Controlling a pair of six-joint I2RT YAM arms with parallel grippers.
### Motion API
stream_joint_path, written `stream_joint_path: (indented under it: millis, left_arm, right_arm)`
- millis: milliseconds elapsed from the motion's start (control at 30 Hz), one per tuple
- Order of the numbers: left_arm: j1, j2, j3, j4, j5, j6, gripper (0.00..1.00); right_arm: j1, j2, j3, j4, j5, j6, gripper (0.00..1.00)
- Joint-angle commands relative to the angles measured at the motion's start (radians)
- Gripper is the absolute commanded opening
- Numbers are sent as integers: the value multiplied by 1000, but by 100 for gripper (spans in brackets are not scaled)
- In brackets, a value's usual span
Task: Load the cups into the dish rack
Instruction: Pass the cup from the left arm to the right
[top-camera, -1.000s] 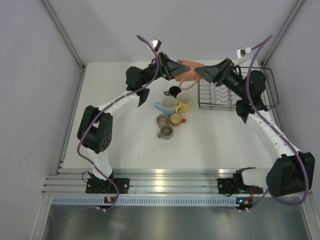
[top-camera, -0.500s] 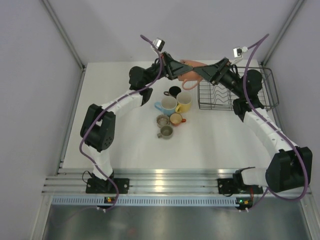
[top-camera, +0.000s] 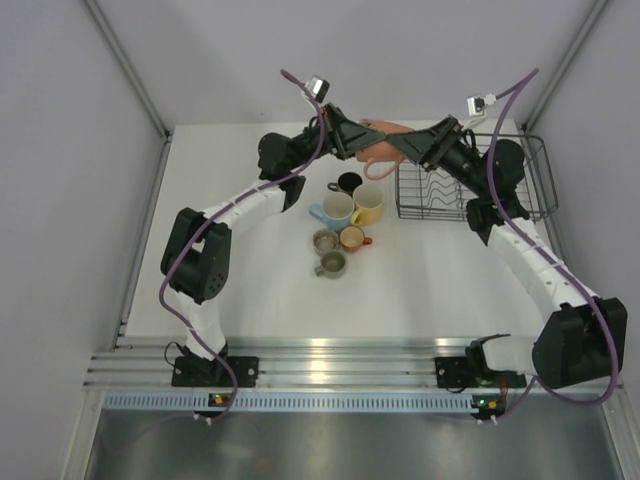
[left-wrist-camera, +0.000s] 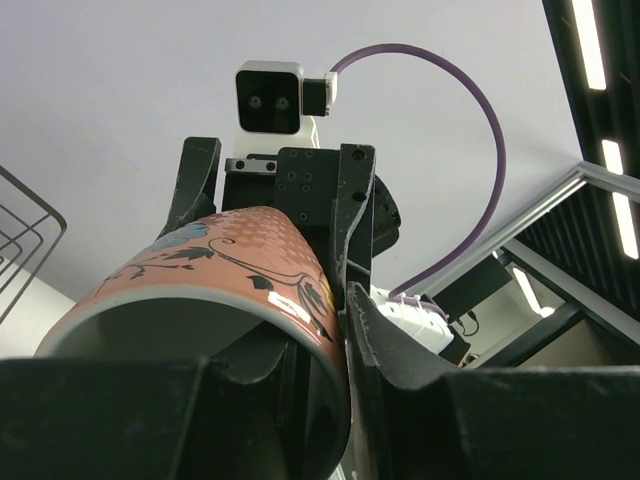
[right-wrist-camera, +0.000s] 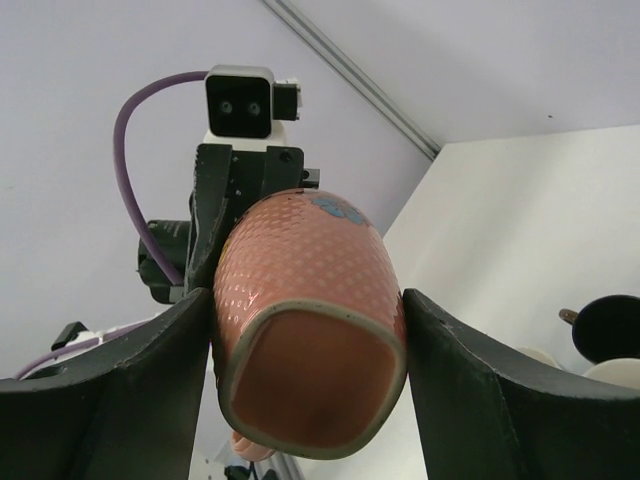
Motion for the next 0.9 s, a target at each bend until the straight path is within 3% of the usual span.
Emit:
stream_joint_path:
  millis: [0, 100, 200, 867]
  left_arm:
    - [-16, -36, 3, 130, -24, -12, 28]
    - [-14, -42, -2, 130, -26, -9, 46]
    - [-16, -42, -3, 130, -29, -11, 53]
    - [-13, -13, -37, 52, -3, 57, 55]
  right_arm:
    - [17, -45, 29, -54, 62, -77, 0]
    - [11, -58, 30, -77, 83, -91, 0]
    - [5, -70, 21, -78, 99, -93, 0]
    - [-126, -130, 38, -143, 119, -133, 0]
